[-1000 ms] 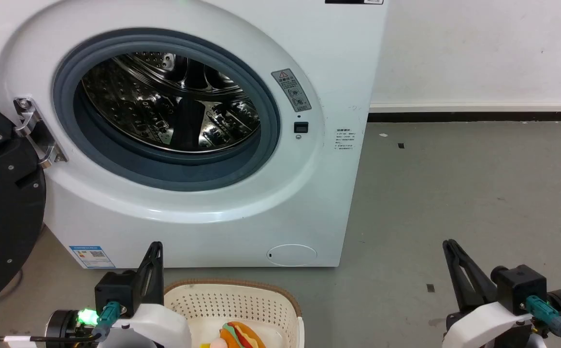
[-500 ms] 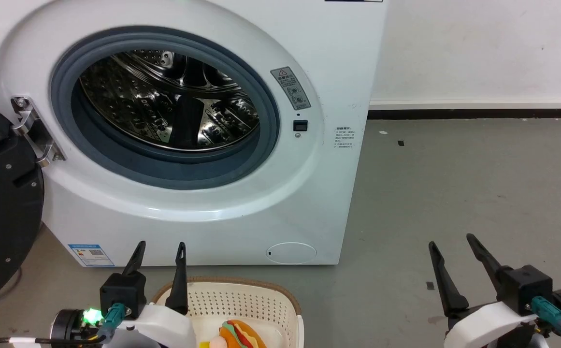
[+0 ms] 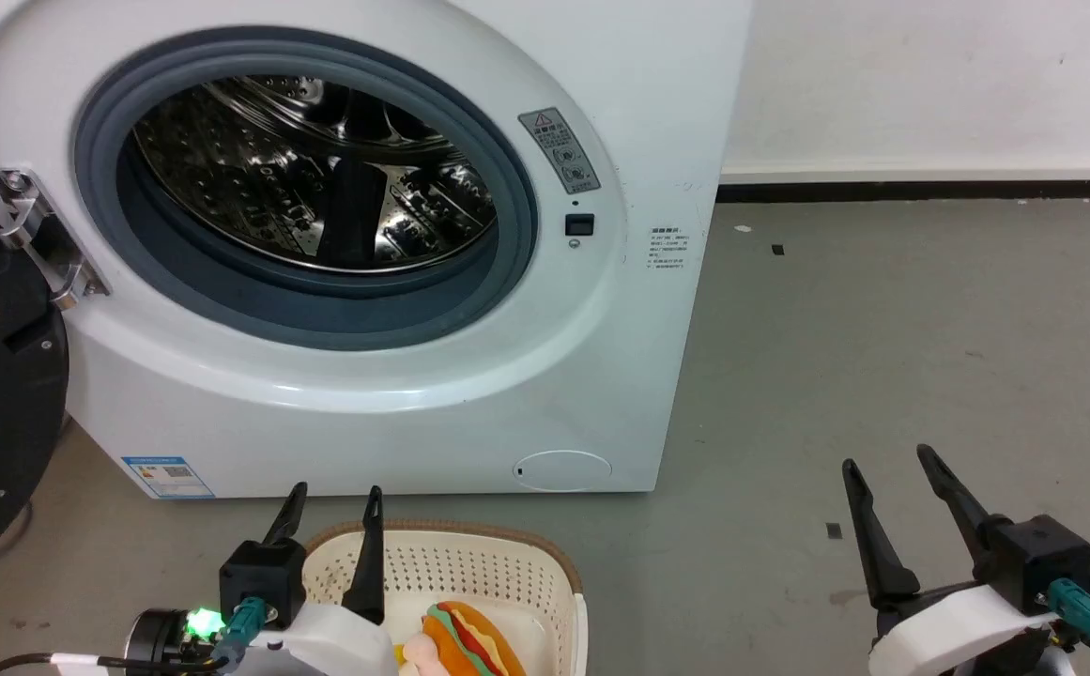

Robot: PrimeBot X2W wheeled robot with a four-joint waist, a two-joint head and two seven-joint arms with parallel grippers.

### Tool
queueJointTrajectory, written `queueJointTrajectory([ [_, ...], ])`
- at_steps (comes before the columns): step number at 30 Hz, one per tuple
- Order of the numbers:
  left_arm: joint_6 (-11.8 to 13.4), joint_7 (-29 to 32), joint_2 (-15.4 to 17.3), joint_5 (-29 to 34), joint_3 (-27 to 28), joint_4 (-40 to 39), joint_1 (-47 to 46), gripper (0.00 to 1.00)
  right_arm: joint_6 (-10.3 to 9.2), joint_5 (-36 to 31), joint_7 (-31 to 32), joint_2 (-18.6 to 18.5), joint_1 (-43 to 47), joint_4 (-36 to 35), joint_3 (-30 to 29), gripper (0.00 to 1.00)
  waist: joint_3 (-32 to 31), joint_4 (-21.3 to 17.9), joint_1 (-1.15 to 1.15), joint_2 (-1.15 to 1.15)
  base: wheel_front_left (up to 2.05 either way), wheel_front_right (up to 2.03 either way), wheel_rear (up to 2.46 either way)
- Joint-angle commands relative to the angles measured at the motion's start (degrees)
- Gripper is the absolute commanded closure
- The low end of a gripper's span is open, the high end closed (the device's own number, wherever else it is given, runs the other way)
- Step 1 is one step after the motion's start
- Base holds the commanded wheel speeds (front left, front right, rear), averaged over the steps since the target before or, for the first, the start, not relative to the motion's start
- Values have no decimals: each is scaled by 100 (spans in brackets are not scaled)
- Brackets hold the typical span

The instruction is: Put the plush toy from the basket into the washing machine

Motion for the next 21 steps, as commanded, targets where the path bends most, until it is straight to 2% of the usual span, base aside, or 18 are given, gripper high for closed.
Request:
queueJointTrajectory([
  [1,0,-53,2,-44,-25,69,-129,0,1,60,-52,0,-37,-54,-3,0,47,-13,0,0,0,0,0],
  [21,-104,-293,75,-104,-268,1181,-763,0,1,333,-291,-1,-221,-204,18,0,700,-202,0,0,0,0,0],
])
